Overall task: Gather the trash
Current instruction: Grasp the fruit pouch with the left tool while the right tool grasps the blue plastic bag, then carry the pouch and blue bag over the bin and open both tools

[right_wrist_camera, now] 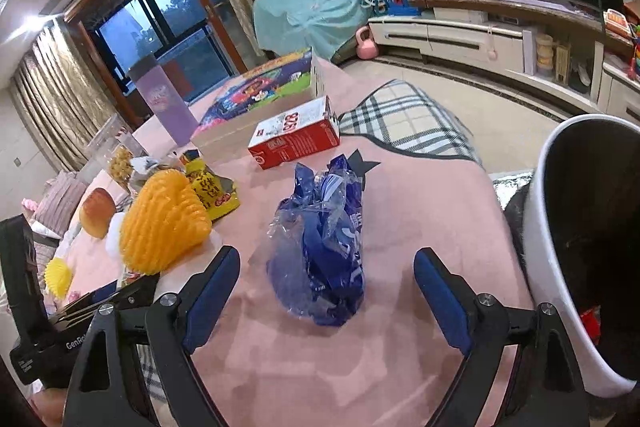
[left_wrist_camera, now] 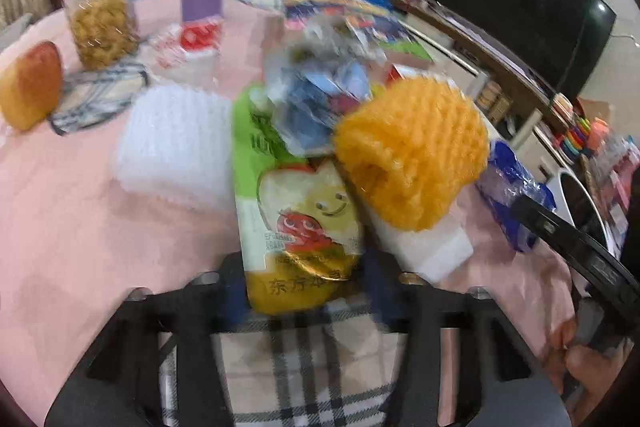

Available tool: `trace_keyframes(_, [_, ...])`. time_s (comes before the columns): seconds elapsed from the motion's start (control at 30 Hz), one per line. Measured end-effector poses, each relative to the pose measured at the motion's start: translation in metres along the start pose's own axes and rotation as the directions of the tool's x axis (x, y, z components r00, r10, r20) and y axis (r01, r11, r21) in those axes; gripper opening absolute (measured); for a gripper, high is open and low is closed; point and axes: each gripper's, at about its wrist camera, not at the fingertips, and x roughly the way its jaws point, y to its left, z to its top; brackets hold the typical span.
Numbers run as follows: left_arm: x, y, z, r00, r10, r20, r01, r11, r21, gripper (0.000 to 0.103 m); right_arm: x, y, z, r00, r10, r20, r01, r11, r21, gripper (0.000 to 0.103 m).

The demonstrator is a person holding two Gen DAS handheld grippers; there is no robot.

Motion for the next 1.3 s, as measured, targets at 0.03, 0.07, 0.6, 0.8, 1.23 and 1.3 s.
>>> trace_keyframes(0.03, [-0.001, 0.0, -0.001, 1.0, -0.001, 0.01, 0.001, 1.0, 0.003, 0.043, 0.003, 0.001, 0.0, 1.0, -0.009, -0.008, 0.009, 1.0, -0.007, 0.06])
trace_keyframes(0.07, [-0.004, 0.0, -0.003, 1.0, -0.002, 0.018, 0.002, 1.0, 0.009, 0.042, 0.005, 0.001, -0.001, 1.0, -0.015, -0.02, 0.015, 1.0, -0.008, 0.043])
trace_keyframes(0.6, [-0.069, -0.002, -0.048, 0.992, -0.064, 0.108, 0.064, 0.998, -0.001, 0.041, -0.043, 0.007, -0.028, 0.999, 0.049, 0.017, -0.049, 0.999, 0.008, 0.038])
trace_keyframes(0.8, [-0.091, -0.014, -0.064, 0.985, -0.113, 0.127, 0.11, 0.994, 0.028, 0.038, -0.063, 0.002, -0.038, 0.998, 0.051, 0.029, -0.053, 0.998, 0.044, 0.038])
trace_keyframes(1.23, [-0.099, -0.038, -0.089, 0.982, -0.162, 0.095, 0.152, 0.983, 0.108, 0.038, -0.096, -0.005, -0.062, 0.996, 0.067, 0.051, -0.069, 0.996, 0.05, 0.038])
trace_keyframes(1.3, [-0.096, -0.036, -0.091, 0.985, -0.155, 0.081, 0.147, 0.984, 0.104, 0.039, -0.098, -0.006, -0.064, 0.997, 0.067, 0.048, -0.069, 0.996, 0.056, 0.038])
